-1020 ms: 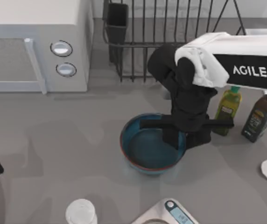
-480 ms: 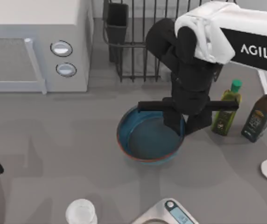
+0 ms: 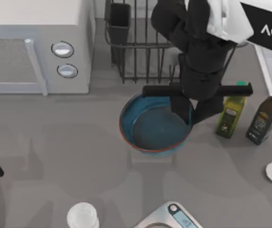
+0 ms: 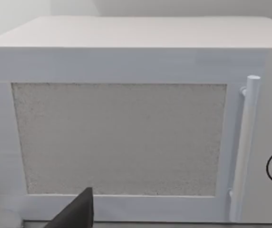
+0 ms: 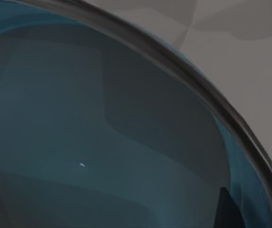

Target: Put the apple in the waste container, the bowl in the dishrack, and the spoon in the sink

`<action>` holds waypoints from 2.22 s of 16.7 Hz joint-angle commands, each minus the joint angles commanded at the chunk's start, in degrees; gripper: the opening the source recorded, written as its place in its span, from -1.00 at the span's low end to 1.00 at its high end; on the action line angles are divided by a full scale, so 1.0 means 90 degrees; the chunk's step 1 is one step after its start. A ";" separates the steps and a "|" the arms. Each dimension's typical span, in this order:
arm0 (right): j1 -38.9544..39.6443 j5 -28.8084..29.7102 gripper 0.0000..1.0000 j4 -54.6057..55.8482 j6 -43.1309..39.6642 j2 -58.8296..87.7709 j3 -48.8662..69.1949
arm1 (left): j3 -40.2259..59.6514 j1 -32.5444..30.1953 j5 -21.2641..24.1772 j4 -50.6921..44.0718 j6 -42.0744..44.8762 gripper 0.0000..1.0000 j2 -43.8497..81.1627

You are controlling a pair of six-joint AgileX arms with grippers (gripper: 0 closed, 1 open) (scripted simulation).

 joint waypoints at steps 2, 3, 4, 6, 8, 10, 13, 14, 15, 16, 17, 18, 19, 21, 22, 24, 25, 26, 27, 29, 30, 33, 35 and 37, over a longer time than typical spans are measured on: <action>0.0018 -0.0004 -1.00 0.0019 0.0008 0.0026 -0.0016 | 0.0000 0.0000 0.0000 0.0000 0.0000 1.00 0.0000; 0.0022 0.0006 -1.00 0.0029 0.0002 0.0020 -0.0018 | 0.0000 0.0000 0.0000 0.0000 0.0000 1.00 0.0000; 0.0051 0.0074 -1.00 0.0098 -0.0037 -0.0016 -0.0038 | 0.0000 0.0000 0.0000 0.0000 0.0000 1.00 0.0000; 0.0185 0.0395 -1.00 0.0430 -0.0215 -0.0178 -0.0123 | 0.0000 0.0000 0.0000 0.0000 0.0000 1.00 0.0000; 0.0410 0.0938 -1.00 0.1039 -0.0514 -0.0451 -0.0268 | 0.0000 0.0000 0.0000 0.0000 0.0000 1.00 0.0000; 0.0692 0.1640 -1.00 0.1901 -0.0907 -0.0827 -0.0473 | 0.0000 0.0000 0.0000 0.0000 0.0000 1.00 0.0000; 0.1189 0.2897 -1.00 0.3529 -0.1619 -0.1529 -0.0868 | 0.0000 0.0000 0.0000 0.0000 0.0000 1.00 0.0000; 0.1363 0.3346 -1.00 0.4116 -0.1874 -0.1784 -0.1013 | 0.0000 0.0000 0.0000 0.0000 0.0000 1.00 0.0000; 0.1535 0.3798 -1.00 0.4706 -0.2130 -0.2045 -0.1164 | 0.0000 0.0000 0.0000 0.0000 0.0000 1.00 0.0000; 0.1704 0.4242 -1.00 0.5291 -0.2384 -0.2306 -0.1316 | 0.0000 0.0000 0.0000 0.0000 0.0000 1.00 0.0000; 0.1868 0.4674 -1.00 0.5854 -0.2633 -0.2563 -0.1466 | 0.0000 0.0000 0.0000 0.0000 0.0000 1.00 0.0000; 0.2024 0.5087 -1.00 0.6372 -0.2871 -0.2811 -0.1611 | 0.0000 0.0000 0.0000 0.0000 0.0000 1.00 0.0000; 0.2170 0.5475 -1.00 0.6832 -0.3096 -0.3048 -0.1751 | 0.0000 0.0000 0.0000 0.0000 0.0000 1.00 0.0000; 0.2414 0.6135 -1.00 0.7558 -0.3487 -0.3469 -0.2003 | 0.0000 0.0000 0.0000 0.0000 0.0000 1.00 0.0000; 0.2507 0.6380 -1.00 0.7813 -0.3638 -0.3634 -0.2104 | 0.0000 0.0000 0.0000 0.0000 0.0000 1.00 0.0000; 0.2628 0.6688 -1.00 0.8127 -0.3834 -0.3847 -0.2233 | 0.0000 0.0000 0.0000 0.0000 0.0000 1.00 0.0000; 0.2651 0.6743 -1.00 0.8183 -0.3870 -0.3886 -0.2256 | 0.0000 0.0000 0.0000 0.0000 0.0000 1.00 0.0000; 0.2651 0.6743 -1.00 0.8183 -0.3870 -0.3886 -0.2256 | 0.0000 0.0000 0.0000 0.0000 0.0000 1.00 0.0000; 0.2651 0.6743 -1.00 0.8183 -0.3870 -0.3886 -0.2256 | 0.0000 0.0000 0.0000 0.0000 0.0000 1.00 0.0000; 0.2618 0.6733 -1.00 0.8172 -0.3859 -0.3870 -0.2227 | 0.0000 0.0000 0.0000 0.0000 0.0000 1.00 0.0000; 0.2609 0.6724 -1.00 0.8187 -0.3859 -0.3855 -0.2228 | 0.0000 0.0000 0.0000 0.0000 0.0000 1.00 0.0000; 0.2360 0.6480 -1.00 0.8614 -0.3869 -0.3426 -0.2263 | 0.0000 0.0000 0.0000 0.0000 0.0000 1.00 0.0000; 0.2035 0.6161 -1.00 0.9232 -0.3882 -0.2857 -0.2324 | 0.0000 0.0000 0.0000 0.0000 0.0000 1.00 0.0000; 0.1619 0.5752 -1.00 1.0095 -0.3898 -0.2178 -0.2421 | 0.0000 0.0000 0.0000 0.0000 0.0000 1.00 0.0000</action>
